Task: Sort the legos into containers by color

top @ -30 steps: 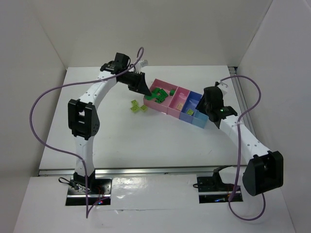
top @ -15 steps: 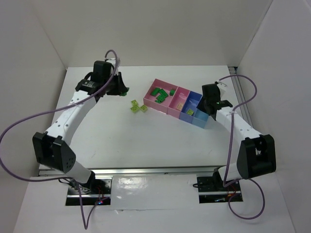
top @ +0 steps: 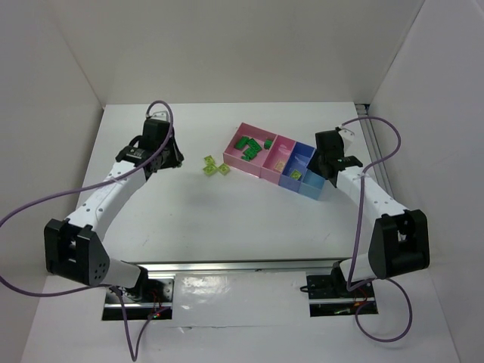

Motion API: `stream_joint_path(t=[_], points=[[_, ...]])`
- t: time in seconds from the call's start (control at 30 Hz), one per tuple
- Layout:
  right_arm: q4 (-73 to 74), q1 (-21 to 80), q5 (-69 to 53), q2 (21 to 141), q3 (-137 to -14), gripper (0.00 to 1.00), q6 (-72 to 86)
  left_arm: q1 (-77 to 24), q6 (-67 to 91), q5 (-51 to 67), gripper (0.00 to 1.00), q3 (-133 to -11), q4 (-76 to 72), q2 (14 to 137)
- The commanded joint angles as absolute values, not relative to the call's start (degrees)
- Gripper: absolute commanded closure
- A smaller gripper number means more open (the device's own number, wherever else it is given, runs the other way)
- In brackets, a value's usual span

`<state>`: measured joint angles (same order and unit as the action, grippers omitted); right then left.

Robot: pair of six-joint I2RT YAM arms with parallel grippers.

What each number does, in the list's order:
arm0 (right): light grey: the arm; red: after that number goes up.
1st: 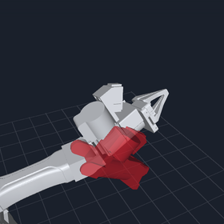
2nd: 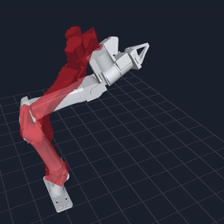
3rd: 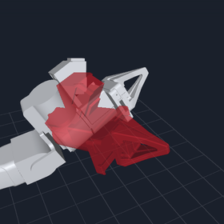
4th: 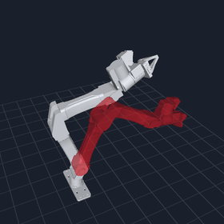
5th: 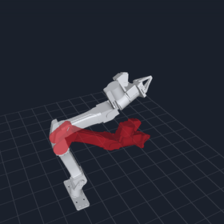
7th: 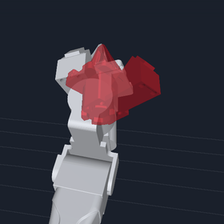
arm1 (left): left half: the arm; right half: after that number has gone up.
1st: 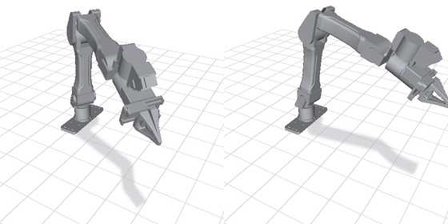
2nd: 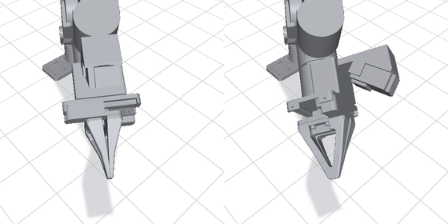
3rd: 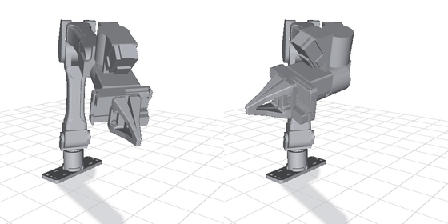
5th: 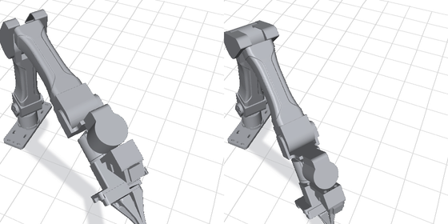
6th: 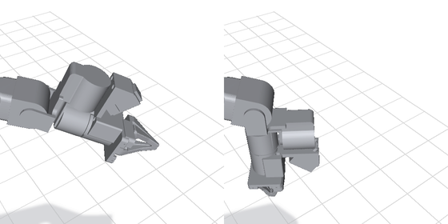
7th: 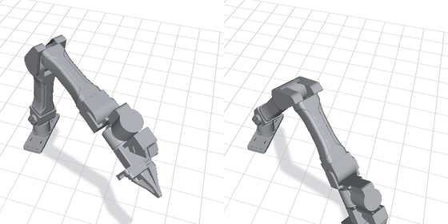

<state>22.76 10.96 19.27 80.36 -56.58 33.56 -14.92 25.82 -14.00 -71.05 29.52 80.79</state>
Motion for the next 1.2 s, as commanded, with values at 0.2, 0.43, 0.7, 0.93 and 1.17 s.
stream_joint_path(t=[0.2,0.43,0.7,0.93,1.17], points=[[22.6,10.0,22.9,80.7,-57.1,0.79,31.1,-14.7,32.1,-17.1,1.0,-63.3,23.9,77.5],[24.4,10.0,25.5,83.7,-60.0,0.78,28.9,-14.1,30.8,-16.4,1.0,-65.9,25.4,79.8],[22.2,9.5,27.2,88.9,-63.5,0.77,26.2,-14.1,28.7,-14.1,1.0,-68.3,29.6,80.3],[23.0,9.5,25.4,91.8,-67.7,0.11,25.4,-14.1,26.6,-10.2,1.0,-71.5,30.9,81.4],[24.5,9.5,23.5,87.0,-68.9,0.14,26.4,-14.7,21.5,1.5,1.0,-73.8,32.3,81.4]])
